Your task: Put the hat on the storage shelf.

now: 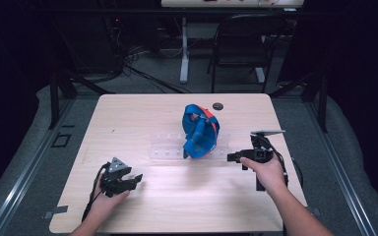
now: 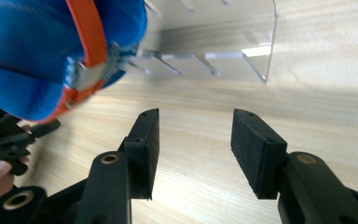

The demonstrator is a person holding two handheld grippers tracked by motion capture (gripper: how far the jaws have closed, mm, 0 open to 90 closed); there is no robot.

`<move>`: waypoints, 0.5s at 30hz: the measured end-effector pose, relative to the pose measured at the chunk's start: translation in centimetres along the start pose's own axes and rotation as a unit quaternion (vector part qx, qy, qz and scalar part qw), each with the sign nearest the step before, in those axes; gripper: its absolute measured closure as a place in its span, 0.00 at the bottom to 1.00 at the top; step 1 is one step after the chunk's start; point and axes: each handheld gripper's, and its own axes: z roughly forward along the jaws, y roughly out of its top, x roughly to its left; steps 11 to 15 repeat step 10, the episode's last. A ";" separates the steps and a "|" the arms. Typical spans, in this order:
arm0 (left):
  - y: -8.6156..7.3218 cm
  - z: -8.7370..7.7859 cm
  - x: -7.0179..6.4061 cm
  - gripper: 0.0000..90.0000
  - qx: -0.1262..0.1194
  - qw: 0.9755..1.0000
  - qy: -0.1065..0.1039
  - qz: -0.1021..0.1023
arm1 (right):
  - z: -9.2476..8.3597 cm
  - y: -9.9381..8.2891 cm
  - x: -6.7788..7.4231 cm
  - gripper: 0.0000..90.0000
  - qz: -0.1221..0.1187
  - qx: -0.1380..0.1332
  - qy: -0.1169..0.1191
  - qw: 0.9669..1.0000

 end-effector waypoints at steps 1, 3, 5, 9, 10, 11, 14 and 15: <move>0.0 0.0 0.0 0.48 -0.001 1.000 0.001 -0.001 | 0.1 -0.2 -0.1 0.58 0.000 -0.003 -0.002 1.000; 0.0 0.0 0.0 0.48 -0.001 1.000 0.002 0.000 | 0.2 -0.5 -0.2 0.57 -0.002 -0.004 -0.004 1.000; 0.0 -0.1 0.1 0.47 -0.004 1.000 0.007 0.003 | 0.5 -1.2 -0.4 0.54 -0.009 -0.012 -0.005 1.000; 0.0 -0.3 0.4 0.45 -0.010 1.000 0.015 -0.004 | 0.4 -2.3 -0.6 0.53 -0.032 -0.033 -0.004 0.999; 0.0 -0.3 0.4 0.45 -0.010 1.000 0.015 -0.004 | 0.4 -2.3 -0.6 0.53 -0.032 -0.033 -0.004 0.999; 0.0 -0.3 0.4 0.45 -0.010 1.000 0.015 -0.004 | 0.4 -2.3 -0.6 0.53 -0.032 -0.033 -0.004 0.999; 0.0 -0.3 0.4 0.45 -0.010 1.000 0.015 -0.004 | 0.4 -2.3 -0.6 0.53 -0.032 -0.033 -0.004 0.999; 0.0 -0.3 0.4 0.45 -0.010 1.000 0.015 -0.004 | 0.4 -2.3 -0.6 0.53 -0.032 -0.033 -0.004 0.999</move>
